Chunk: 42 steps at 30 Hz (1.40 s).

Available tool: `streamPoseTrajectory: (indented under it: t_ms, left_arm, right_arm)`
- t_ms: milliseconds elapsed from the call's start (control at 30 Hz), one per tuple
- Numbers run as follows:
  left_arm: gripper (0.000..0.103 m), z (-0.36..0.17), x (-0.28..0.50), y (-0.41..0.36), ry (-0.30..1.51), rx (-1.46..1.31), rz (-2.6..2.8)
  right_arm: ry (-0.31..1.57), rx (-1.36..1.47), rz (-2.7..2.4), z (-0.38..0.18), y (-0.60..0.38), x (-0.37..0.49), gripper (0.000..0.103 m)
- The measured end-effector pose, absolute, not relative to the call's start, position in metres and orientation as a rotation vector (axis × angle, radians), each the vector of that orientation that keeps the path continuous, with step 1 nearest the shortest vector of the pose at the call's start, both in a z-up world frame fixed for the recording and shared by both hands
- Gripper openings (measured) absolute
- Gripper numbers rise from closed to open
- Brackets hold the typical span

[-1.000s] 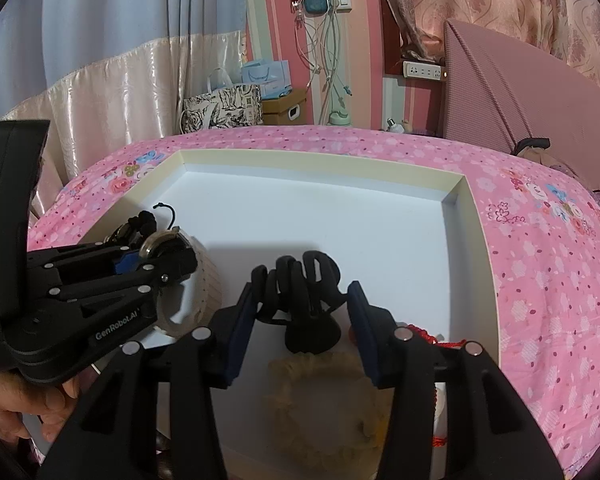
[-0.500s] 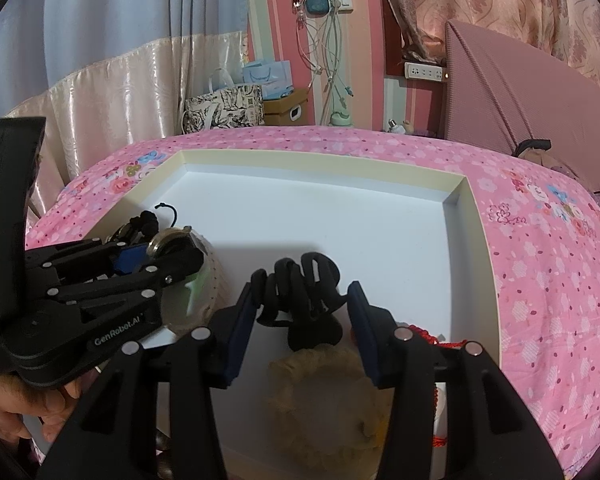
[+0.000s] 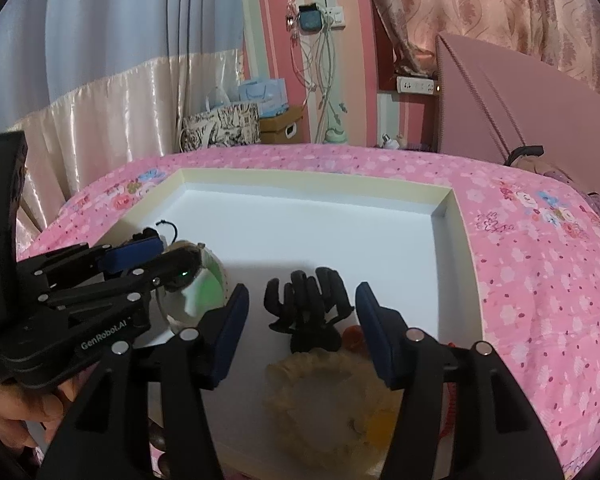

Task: Organize jewelry
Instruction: 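Lower and open the right tool to release the clip while the left tool releases the watch, then withdraw both open tools from the tray toward the remaining jewelry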

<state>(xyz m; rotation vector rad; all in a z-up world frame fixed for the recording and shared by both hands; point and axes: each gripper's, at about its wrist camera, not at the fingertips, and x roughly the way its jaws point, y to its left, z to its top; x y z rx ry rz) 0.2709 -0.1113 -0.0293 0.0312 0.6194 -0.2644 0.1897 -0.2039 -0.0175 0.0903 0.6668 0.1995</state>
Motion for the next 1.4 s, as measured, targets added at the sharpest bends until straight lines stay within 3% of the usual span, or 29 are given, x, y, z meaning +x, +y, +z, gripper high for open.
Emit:
streamPoseTrajectory:
  t_ms: [400, 567, 767, 900, 1000, 1200, 1400]
  left_arm:
    - [0.049, -0.016, 0.252, -0.101, 0.507, 0.011, -0.21]
    - [0.068, -0.012, 0.242, -0.1, 0.455, 0.012, -0.194]
    - [0.078, -0.006, 0.229, -0.09, 0.383, -0.026, -0.163]
    - [0.077, -0.008, 0.236, -0.068, 0.42, -0.141, -0.183]
    - [0.077, 0.0, 0.219, -0.045, 0.423, -0.237, -0.209]
    - [0.083, 0.009, 0.166, -0.04, 0.511, -0.051, -0.086]
    - [0.083, -0.026, 0.139, -0.046, 0.652, -0.021, -0.113]
  right_arm:
    - [0.61, 0.119, 0.155, -0.011, -0.213, 0.183, 0.055]
    - [0.571, 0.091, 0.122, -0.007, -0.209, 0.177, 0.055]
    - [0.532, 0.103, 0.082, -0.003, -0.214, 0.171, 0.055]
    - [0.429, 0.168, -0.023, 0.006, -0.231, 0.151, 0.056]
    - [0.47, 0.238, -0.007, 0.013, -0.249, 0.13, 0.057]
    - [0.55, 0.249, 0.016, 0.009, -0.287, 0.073, 0.057]
    - [0.696, 0.242, 0.179, -0.014, -0.262, 0.058, 0.057]
